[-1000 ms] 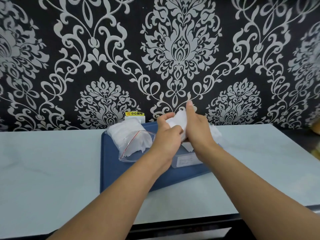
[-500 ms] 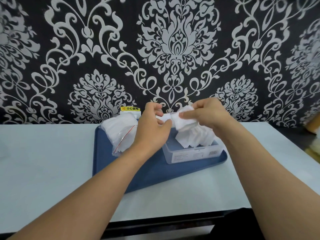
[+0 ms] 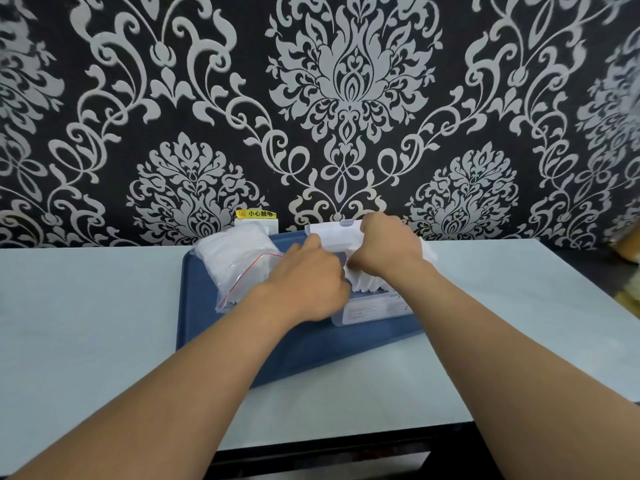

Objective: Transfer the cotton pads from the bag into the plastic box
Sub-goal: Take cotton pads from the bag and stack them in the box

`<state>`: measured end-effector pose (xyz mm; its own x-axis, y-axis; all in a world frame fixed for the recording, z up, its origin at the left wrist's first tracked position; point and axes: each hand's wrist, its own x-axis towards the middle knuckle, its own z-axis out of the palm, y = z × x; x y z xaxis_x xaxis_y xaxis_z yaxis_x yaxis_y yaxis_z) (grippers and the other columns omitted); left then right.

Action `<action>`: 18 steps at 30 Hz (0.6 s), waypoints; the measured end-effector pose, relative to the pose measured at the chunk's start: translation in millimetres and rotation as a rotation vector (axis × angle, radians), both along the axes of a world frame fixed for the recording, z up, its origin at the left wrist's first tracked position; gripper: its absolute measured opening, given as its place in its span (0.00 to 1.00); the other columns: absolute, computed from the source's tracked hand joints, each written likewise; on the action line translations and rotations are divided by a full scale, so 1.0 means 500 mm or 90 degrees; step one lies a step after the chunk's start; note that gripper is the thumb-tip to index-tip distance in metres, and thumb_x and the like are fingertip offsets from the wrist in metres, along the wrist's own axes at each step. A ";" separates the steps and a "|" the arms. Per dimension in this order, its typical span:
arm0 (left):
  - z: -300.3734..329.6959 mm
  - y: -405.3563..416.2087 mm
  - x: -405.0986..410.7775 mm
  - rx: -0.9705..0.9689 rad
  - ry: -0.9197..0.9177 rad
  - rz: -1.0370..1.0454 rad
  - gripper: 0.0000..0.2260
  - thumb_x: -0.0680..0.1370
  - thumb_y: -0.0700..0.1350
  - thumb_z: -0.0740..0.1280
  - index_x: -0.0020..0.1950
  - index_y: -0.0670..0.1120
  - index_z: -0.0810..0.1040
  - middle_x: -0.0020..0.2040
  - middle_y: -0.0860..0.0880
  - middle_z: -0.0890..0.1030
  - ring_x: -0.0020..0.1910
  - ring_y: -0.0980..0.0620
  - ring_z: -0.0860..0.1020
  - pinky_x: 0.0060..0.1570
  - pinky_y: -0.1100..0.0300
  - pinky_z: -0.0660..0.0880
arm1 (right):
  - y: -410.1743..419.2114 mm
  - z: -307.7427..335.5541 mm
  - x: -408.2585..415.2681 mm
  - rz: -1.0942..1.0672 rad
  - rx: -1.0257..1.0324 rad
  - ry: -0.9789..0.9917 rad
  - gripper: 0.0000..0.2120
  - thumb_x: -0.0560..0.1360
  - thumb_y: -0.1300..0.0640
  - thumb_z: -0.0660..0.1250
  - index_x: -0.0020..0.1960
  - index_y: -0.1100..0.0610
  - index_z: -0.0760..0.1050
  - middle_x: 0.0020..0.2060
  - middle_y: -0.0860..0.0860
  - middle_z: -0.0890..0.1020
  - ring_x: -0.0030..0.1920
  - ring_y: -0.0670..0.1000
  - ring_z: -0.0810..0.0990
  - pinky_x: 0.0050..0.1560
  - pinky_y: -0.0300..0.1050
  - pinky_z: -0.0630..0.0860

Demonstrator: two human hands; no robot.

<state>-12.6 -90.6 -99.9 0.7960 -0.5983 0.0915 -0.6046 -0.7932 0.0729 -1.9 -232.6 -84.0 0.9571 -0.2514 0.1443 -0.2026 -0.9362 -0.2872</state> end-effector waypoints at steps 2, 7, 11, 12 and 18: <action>-0.008 0.002 0.008 0.026 0.037 -0.019 0.17 0.79 0.50 0.54 0.55 0.52 0.82 0.55 0.52 0.81 0.53 0.48 0.61 0.51 0.52 0.63 | -0.003 -0.006 0.001 0.000 -0.016 -0.013 0.20 0.65 0.58 0.75 0.53 0.54 0.71 0.47 0.51 0.78 0.46 0.54 0.77 0.35 0.42 0.66; -0.003 -0.003 0.008 0.044 0.089 -0.022 0.20 0.80 0.49 0.53 0.69 0.60 0.75 0.67 0.53 0.75 0.59 0.44 0.63 0.61 0.47 0.67 | -0.015 -0.012 0.000 0.020 0.041 -0.006 0.30 0.63 0.52 0.79 0.62 0.53 0.73 0.50 0.51 0.80 0.46 0.53 0.77 0.41 0.44 0.72; -0.003 -0.005 0.008 0.057 0.098 -0.011 0.20 0.81 0.50 0.52 0.72 0.61 0.71 0.70 0.50 0.71 0.65 0.42 0.64 0.64 0.45 0.66 | -0.036 0.035 -0.029 0.072 0.238 -0.116 0.15 0.66 0.52 0.79 0.49 0.55 0.80 0.38 0.49 0.81 0.37 0.47 0.77 0.38 0.41 0.71; -0.003 -0.007 0.008 0.062 0.101 -0.009 0.20 0.82 0.50 0.52 0.72 0.61 0.71 0.69 0.49 0.72 0.65 0.42 0.64 0.64 0.45 0.66 | -0.041 0.048 -0.041 0.081 0.259 -0.142 0.07 0.69 0.55 0.76 0.44 0.57 0.82 0.34 0.48 0.81 0.33 0.46 0.77 0.38 0.41 0.72; 0.004 -0.005 0.001 0.047 0.115 -0.012 0.19 0.81 0.49 0.53 0.69 0.57 0.74 0.61 0.48 0.74 0.63 0.42 0.65 0.61 0.45 0.67 | -0.017 0.024 -0.071 0.151 0.194 0.191 0.14 0.75 0.56 0.66 0.36 0.65 0.82 0.37 0.58 0.86 0.40 0.59 0.84 0.45 0.49 0.80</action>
